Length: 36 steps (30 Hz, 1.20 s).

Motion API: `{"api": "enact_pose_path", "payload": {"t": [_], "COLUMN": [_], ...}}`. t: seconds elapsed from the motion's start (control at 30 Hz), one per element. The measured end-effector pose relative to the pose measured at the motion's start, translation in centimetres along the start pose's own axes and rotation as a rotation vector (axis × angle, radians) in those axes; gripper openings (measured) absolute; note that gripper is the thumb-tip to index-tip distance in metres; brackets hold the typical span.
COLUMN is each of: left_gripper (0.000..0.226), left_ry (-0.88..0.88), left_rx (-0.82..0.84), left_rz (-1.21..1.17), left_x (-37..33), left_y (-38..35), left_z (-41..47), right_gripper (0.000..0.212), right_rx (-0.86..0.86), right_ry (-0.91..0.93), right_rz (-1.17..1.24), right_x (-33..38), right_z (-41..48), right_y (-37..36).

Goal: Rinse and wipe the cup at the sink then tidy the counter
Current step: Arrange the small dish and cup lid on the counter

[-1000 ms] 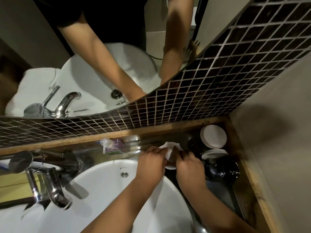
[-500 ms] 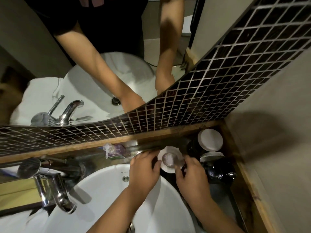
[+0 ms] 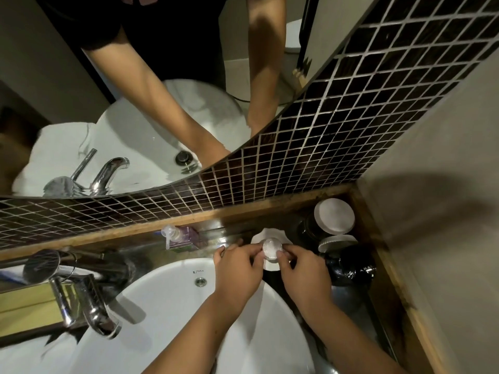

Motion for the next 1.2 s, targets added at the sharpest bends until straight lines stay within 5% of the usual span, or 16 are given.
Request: {"api": "enact_pose_path", "payload": {"t": [0.17, 0.4, 0.8, 0.93, 1.1, 1.2], "left_gripper": [0.029, 0.020, 0.019, 0.026, 0.031, 0.030], "left_ry": [-0.025, 0.141, 0.166, 0.123, -0.127, -0.189], "left_rx": [-0.069, 0.045, 0.021, 0.052, 0.053, -0.021], "left_rz": [0.106, 0.301, 0.238, 0.280, 0.150, 0.054], "left_x": [-0.7, 0.6, 1.6, 1.2, -1.0, 0.2], "left_y": [1.8, 1.4, 1.1, 1.1, 4.6, 8.8], "left_z": [0.8, 1.7, 1.8, 1.7, -2.7, -8.6], "right_gripper": [0.029, 0.026, 0.019, 0.025, 0.061, 0.051], "right_rx": [-0.065, 0.017, 0.047, 0.087, 0.152, 0.136], "right_ry": [-0.015, -0.022, 0.048, 0.054, 0.021, 0.123], "right_rz": [-0.100, -0.229, -0.395, -0.482, -0.355, -0.340], "right_x": [-0.7, -1.4, -1.0, -1.0, -0.9, 1.1], "right_z": [0.1, 1.1, 2.6, 2.2, -2.0, -6.8], "right_y": [0.6, -0.4, -1.5, -1.4, 0.6, 1.7]}}
Point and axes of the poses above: each hand's wrist, its own z-axis towards the middle knuckle, its own y-axis out of the back of the hand, x = y × z, the point moved 10 cm from there along z, towards the middle knuckle, and after that the axes turned 4 degrees about -y, right-handed, at the moved point
